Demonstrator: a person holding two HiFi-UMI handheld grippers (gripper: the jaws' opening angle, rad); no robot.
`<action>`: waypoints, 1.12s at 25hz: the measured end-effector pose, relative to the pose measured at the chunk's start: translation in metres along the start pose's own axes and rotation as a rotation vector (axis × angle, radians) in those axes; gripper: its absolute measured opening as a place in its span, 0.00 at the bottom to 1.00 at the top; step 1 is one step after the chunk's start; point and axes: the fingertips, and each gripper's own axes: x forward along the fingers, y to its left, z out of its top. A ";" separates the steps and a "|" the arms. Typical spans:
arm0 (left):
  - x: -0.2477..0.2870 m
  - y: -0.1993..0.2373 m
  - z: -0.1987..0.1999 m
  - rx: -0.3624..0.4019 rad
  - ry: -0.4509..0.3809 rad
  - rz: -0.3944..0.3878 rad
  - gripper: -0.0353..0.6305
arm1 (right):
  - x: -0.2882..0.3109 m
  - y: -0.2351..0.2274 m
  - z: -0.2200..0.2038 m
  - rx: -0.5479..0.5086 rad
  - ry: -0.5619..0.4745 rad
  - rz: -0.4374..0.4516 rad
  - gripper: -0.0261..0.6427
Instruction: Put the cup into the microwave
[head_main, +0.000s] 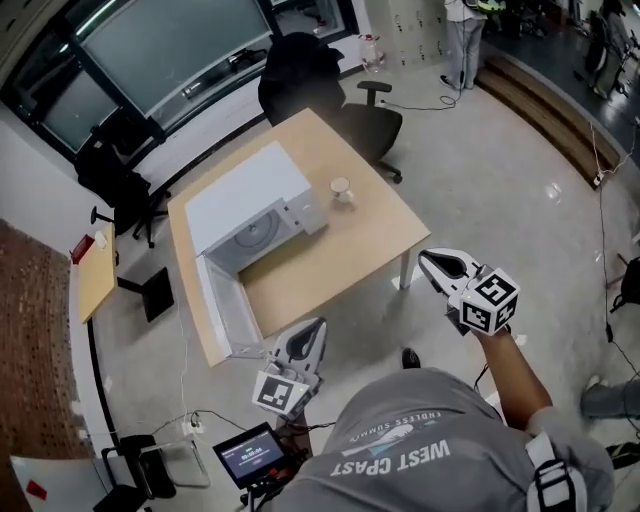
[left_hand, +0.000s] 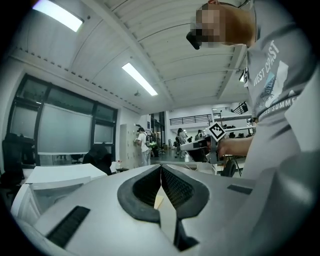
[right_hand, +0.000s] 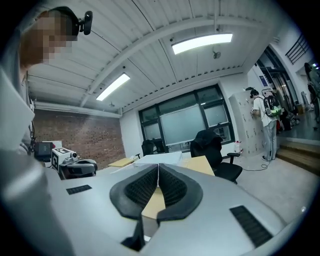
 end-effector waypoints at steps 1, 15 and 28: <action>0.009 0.007 0.001 -0.002 -0.001 0.014 0.09 | 0.013 -0.013 0.002 -0.006 0.007 0.009 0.07; 0.063 0.105 -0.029 -0.069 0.045 0.176 0.09 | 0.239 -0.141 -0.030 -0.141 0.142 0.069 0.07; 0.068 0.204 -0.055 -0.085 0.123 0.171 0.09 | 0.414 -0.269 -0.211 -0.120 0.484 -0.135 0.24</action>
